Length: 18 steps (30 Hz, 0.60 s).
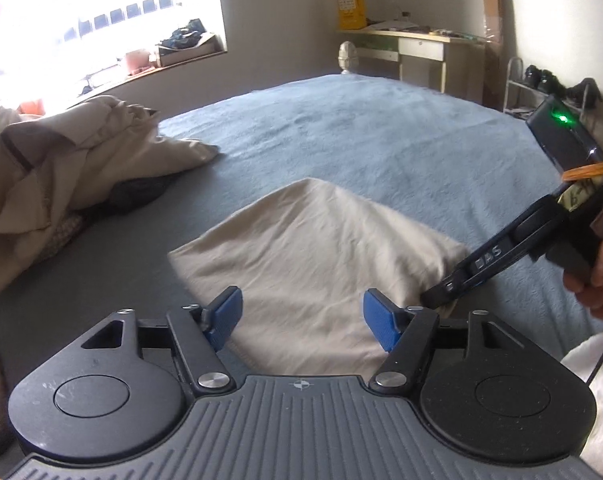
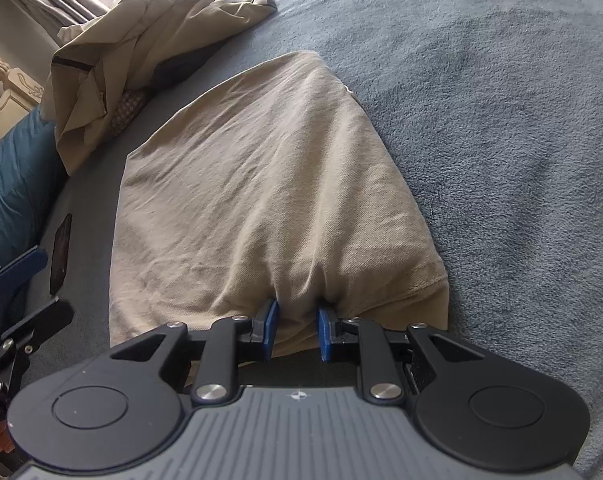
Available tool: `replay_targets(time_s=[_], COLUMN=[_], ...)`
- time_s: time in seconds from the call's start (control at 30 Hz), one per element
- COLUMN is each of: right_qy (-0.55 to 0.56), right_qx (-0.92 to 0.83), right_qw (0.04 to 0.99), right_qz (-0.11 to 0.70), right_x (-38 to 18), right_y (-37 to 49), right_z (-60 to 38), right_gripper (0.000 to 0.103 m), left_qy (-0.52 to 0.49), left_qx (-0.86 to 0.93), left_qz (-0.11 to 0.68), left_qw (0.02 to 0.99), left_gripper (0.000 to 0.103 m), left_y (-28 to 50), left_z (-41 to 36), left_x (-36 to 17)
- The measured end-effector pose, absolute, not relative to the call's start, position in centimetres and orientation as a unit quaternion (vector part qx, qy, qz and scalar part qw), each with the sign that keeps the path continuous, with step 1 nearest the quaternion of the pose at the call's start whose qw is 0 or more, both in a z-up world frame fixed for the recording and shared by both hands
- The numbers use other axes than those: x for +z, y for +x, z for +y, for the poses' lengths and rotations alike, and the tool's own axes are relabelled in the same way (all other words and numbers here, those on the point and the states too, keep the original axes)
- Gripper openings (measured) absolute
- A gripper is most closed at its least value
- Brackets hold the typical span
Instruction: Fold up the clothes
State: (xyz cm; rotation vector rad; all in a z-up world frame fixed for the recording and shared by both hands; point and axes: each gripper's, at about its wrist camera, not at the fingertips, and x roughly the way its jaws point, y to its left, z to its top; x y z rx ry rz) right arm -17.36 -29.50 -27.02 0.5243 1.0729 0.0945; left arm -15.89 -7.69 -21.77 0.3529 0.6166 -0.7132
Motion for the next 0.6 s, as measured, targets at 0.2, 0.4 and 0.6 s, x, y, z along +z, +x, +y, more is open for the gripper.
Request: replay_targets(time_s=[0.2, 0.4, 0.6], right_qy=[0.248, 0.254, 0.205], right_qx=[0.047, 0.056, 0.061], right_qw=[0.824, 0.820, 0.837], right_qz=[0.507, 0.510, 0.504], right_x=[-27.0, -26.9, -24.5], right_y=[-17.3, -17.3, -18.4], right_z=[-29.6, -30.1, -29.8], right_gripper=[0.022, 0.022, 0.023], left_qy=[0.205, 0.209, 0.211], left_qx=[-0.356, -0.339, -0.334], left_qz=[0.333, 0.353, 0.356], left_qw=[0.849, 0.847, 0.847], left_gripper=[0.050, 0.052, 0.053], left_y=[-16.6, -16.9, -16.9], left_z=[-9.7, -8.7, -8.7], left_x=[-25.6, -27.4, -27.1])
